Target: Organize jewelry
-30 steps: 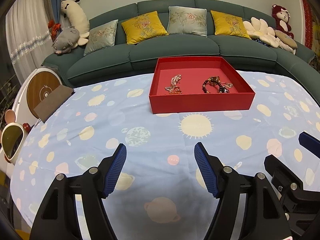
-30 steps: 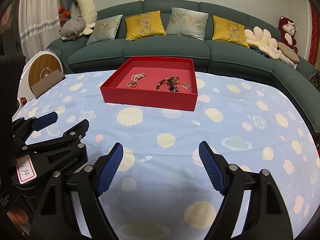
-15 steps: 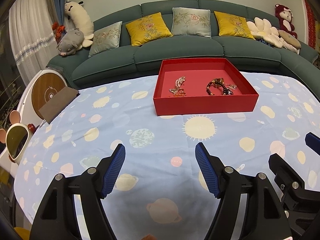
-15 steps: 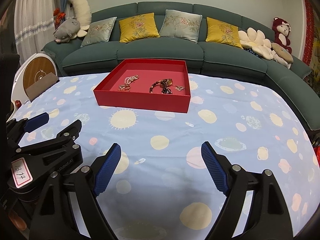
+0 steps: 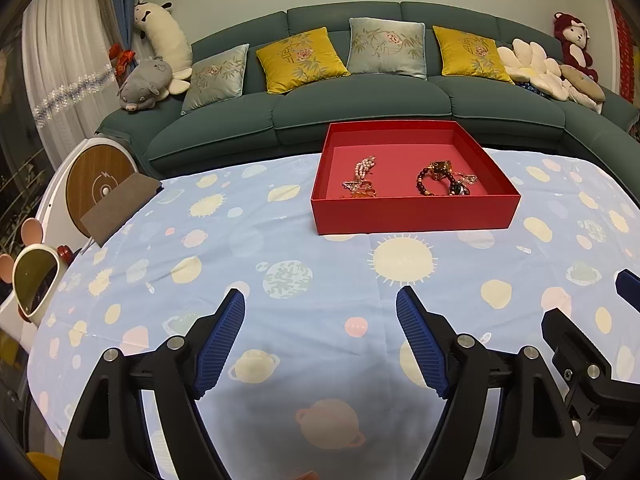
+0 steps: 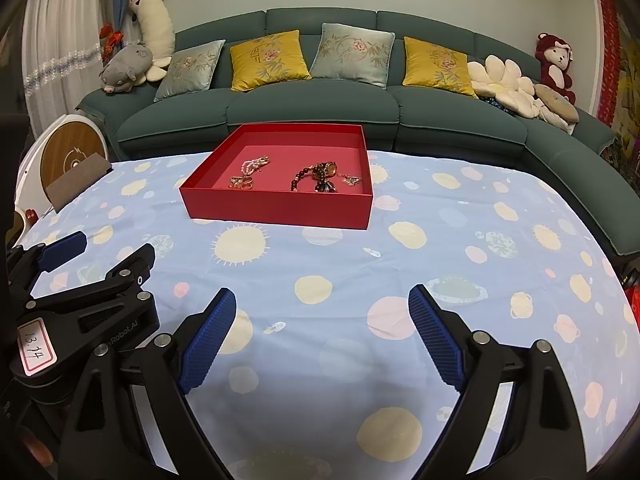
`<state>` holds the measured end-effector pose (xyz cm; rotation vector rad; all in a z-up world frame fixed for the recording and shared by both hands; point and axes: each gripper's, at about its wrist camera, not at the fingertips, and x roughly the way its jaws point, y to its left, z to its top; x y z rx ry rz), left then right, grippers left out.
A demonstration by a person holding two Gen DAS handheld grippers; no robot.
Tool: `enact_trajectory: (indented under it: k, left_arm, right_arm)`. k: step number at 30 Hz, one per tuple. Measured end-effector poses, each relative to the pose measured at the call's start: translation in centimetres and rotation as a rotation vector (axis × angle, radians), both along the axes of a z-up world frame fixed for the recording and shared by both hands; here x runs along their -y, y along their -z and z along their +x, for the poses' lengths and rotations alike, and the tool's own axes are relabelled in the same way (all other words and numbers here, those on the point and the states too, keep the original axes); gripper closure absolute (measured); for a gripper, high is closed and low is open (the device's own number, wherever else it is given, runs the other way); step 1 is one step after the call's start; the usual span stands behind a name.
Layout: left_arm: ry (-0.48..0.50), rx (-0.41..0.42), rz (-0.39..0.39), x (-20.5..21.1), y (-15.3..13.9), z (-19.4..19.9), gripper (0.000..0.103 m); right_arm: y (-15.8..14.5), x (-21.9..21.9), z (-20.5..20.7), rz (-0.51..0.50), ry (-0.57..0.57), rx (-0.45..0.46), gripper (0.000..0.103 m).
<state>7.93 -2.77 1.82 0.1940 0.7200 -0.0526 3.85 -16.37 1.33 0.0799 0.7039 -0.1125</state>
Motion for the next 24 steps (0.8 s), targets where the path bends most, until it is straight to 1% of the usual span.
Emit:
enact_trajectory:
  k: [2,9,13,18,24]
  left_arm:
    - [-0.005,-0.001,0.0,-0.02,0.03,0.05,0.022]
    - [0.0,-0.007,-0.009,-0.09,0.06,0.24,0.02]
    - [-0.001,-0.011,-0.017,-0.25,0.15,0.38,0.017]
    - [-0.01,0.006,-0.003,-0.22,0.1,0.32,0.016]
    - [0.005,-0.001,-0.031,-0.23,0.17,0.43,0.016]
  right_arm:
    - [-0.01,-0.01,-0.03,-0.001,0.002,0.002,0.017]
    - [-0.01,0.0,-0.09,-0.002,0.004,0.0,0.017]
    - [-0.02,0.01,-0.14,-0.001,0.005,0.003,0.017]
    - [-0.01,0.04,-0.12,0.0,0.006,0.003,0.017]
    - [0.07,0.12,-0.16,0.01,0.013,0.004,0.017]
